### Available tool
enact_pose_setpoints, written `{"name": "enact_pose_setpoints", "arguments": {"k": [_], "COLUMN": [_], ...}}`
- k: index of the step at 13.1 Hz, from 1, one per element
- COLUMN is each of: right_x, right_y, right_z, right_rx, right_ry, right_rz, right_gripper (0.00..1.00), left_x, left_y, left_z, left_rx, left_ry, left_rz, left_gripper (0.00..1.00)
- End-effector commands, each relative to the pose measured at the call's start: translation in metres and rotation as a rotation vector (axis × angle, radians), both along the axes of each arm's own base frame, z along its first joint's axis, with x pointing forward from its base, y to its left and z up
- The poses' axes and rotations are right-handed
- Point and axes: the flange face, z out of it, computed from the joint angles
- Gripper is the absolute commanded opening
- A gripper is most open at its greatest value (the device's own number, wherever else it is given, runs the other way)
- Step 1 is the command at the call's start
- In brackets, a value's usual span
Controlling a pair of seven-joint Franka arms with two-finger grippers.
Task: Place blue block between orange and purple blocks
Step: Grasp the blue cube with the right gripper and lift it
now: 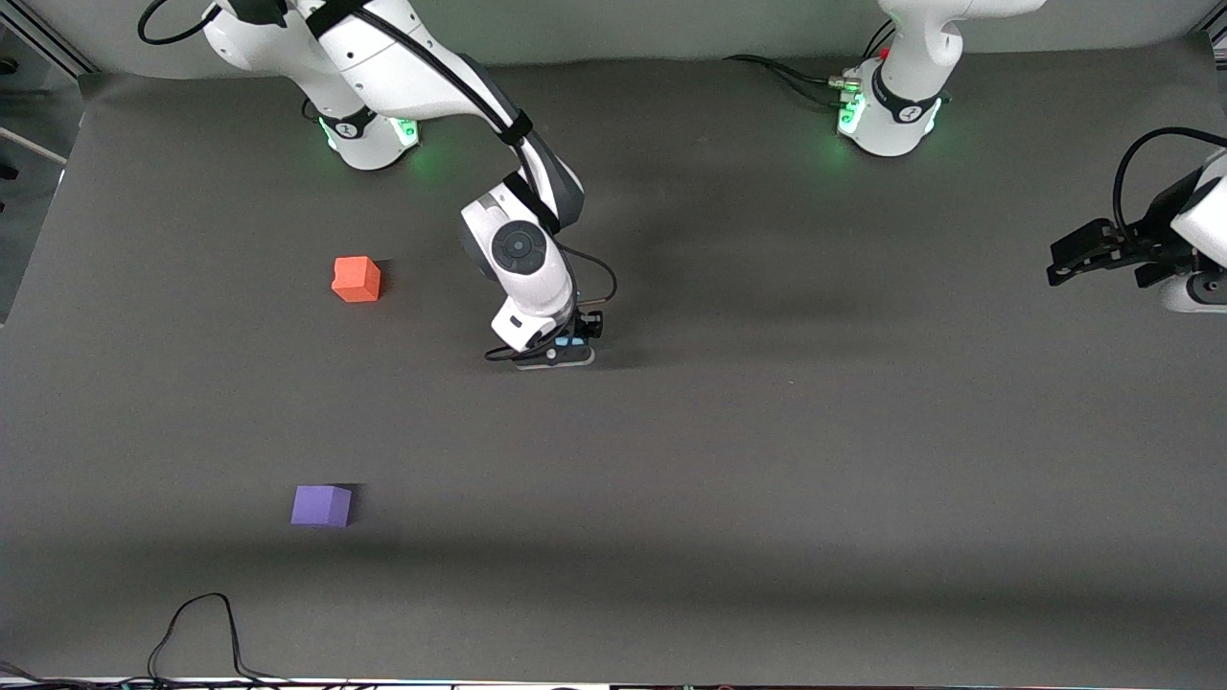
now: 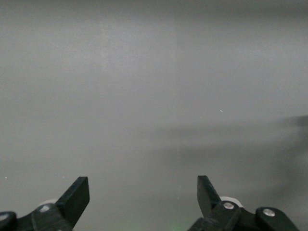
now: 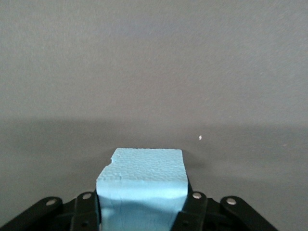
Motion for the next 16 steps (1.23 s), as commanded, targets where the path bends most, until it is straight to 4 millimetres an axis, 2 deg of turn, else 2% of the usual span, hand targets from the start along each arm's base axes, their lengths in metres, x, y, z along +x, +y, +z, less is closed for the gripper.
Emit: {"name": "enact_pose_setpoints", "arguments": {"k": [1, 7, 9, 16], "right_x": [0.018, 0.073, 0.084, 0.11], "right_y": [-0.022, -0.115, -0.146, -0.278], "right_z": [0.056, 0.178, 0.215, 0.311], "right_rx": [0.019, 0.068, 0.081, 0.092], "right_ry": [0.028, 0.036, 0.037, 0.048], "right_rz": [-0.046, -0.061, -0.054, -0.022], "right_gripper": [0.2, 0.21, 0.21, 0.21], "left_x": [-0.001, 0.0, 0.0, 0.002], "left_y": [0.0, -0.004, -0.003, -0.001], "left_z": [0.0, -0.002, -0.002, -0.002], "left_rx": [0.013, 0.013, 0.013, 0.042], "left_ry": [-0.015, -0.017, -0.017, -0.029], "left_rz": [-0.006, -0.012, -0.011, -0.014], "left_gripper": [1.0, 1.0, 1.0, 1.0]}}
